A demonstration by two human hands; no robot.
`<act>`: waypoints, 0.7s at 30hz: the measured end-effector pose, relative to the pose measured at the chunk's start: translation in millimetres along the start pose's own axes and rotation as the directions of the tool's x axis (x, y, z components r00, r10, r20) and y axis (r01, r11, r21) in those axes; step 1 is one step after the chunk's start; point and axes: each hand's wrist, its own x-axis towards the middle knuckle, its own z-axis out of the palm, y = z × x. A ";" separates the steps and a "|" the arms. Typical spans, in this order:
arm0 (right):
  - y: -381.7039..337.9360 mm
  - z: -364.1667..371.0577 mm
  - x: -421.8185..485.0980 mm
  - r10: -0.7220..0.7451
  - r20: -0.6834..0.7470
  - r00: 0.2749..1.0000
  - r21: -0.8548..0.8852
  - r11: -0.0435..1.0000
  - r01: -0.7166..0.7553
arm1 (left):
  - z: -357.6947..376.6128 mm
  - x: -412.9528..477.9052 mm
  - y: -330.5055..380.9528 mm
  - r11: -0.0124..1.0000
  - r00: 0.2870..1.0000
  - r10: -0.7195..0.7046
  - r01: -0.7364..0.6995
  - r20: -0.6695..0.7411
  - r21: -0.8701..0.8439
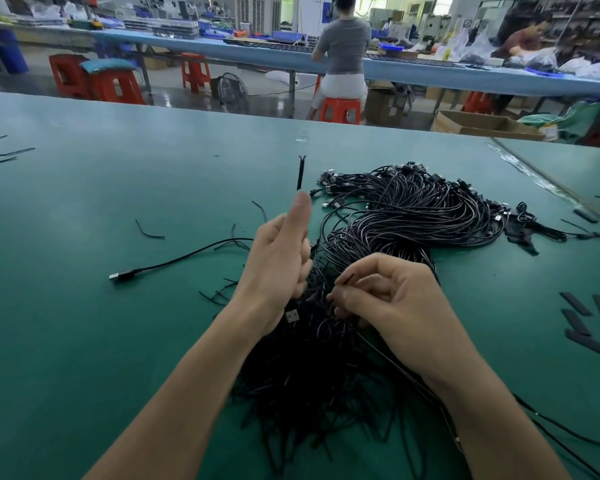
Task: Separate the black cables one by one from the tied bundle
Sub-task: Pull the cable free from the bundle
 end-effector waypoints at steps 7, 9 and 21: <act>-0.4 -16.0 3.8 0.020 -0.133 0.991 0.229 0.973 0.011 | 5.4 -4.4 3.4 0.999 0.999 0.026 -0.025 0.046 -0.021; 0.1 -19.2 3.3 0.043 -0.070 0.997 0.235 0.972 -0.026 | 6.4 -6.1 5.2 0.999 0.998 0.040 -0.038 0.046 -0.032; 2.9 -0.1 3.5 -0.512 -0.227 0.828 -0.328 0.841 0.431 | 19.5 -11.6 5.1 0.988 0.976 -0.125 0.107 0.176 0.108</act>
